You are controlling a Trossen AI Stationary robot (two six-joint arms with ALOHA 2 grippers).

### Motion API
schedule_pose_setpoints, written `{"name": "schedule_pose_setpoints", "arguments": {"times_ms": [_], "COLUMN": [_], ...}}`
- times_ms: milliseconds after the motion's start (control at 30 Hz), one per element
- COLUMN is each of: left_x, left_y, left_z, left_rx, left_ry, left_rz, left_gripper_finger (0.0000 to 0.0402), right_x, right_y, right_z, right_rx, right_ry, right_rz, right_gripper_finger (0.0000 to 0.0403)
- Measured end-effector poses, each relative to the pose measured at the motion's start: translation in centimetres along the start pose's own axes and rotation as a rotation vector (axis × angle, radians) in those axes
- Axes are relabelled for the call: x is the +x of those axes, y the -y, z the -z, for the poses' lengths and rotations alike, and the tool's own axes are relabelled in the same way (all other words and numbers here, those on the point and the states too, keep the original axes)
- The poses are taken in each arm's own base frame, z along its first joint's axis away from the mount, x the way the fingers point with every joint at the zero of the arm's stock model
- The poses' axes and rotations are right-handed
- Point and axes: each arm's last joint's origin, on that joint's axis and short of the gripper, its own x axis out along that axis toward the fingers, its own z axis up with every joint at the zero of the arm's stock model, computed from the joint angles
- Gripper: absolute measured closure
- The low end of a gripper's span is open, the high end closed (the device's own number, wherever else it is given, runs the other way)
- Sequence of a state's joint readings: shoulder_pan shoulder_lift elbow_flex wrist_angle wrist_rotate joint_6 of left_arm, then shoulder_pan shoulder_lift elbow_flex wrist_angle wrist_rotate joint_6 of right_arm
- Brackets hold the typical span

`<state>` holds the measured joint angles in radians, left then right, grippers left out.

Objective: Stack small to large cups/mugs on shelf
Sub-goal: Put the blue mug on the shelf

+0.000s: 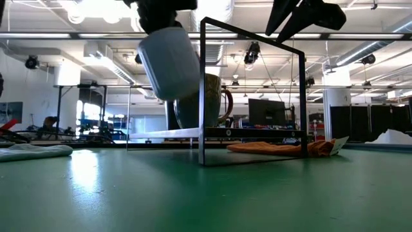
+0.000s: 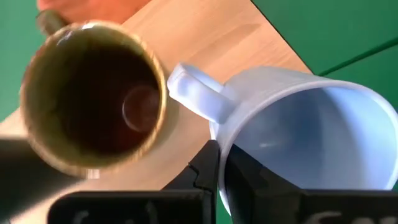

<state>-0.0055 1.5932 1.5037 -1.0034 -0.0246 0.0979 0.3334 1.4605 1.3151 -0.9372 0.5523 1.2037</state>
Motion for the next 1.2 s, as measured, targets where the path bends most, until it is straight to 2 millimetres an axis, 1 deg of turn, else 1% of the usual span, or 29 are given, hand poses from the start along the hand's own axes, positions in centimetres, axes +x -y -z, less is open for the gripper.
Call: {"name": "schedule_pose_setpoints", "arguments": {"times_ms": [167,400,500,633,800,900,1200], "left_x": [1.8,2.6,3.0,3.8,5.4,6.1,6.3], "left_y": [-0.1,-0.5,-0.8,-1.1,-1.2,-1.3,-1.3], "left_z": [-1.8,-4.1,-5.2,-6.2,-6.5,-6.5,-6.6], "left_rx": [0.103,0.21,0.232,0.259,0.268,0.268,0.249], "left_ry": [-0.025,0.001,0.021,0.026,-0.006,-0.023,-0.015], "left_rz": [0.019,0.012,0.005,0.002,0.009,0.0,-0.013], "left_gripper_finger": [0.0401,0.0402,0.0402,0.0402,0.0402,0.0402,0.0396], "right_x": [0.1,0.1,0.1,0.1,0.1,0.1,0.1], "right_y": [0.1,0.1,0.0,-0.1,-0.3,-0.3,-0.2], "right_z": [-0.1,-0.1,-0.1,-0.2,-0.3,-0.3,-0.3], "right_rx": [0.003,0.005,0.008,0.013,0.025,0.025,0.025], "right_ry": [0.001,-0.003,-0.004,-0.002,0.006,0.005,0.014], "right_rz": [0.003,0.001,-0.005,-0.011,-0.03,-0.03,-0.026], "right_gripper_finger": [0.0287,0.0289,0.0289,0.029,0.0292,0.0292,0.0291]}}
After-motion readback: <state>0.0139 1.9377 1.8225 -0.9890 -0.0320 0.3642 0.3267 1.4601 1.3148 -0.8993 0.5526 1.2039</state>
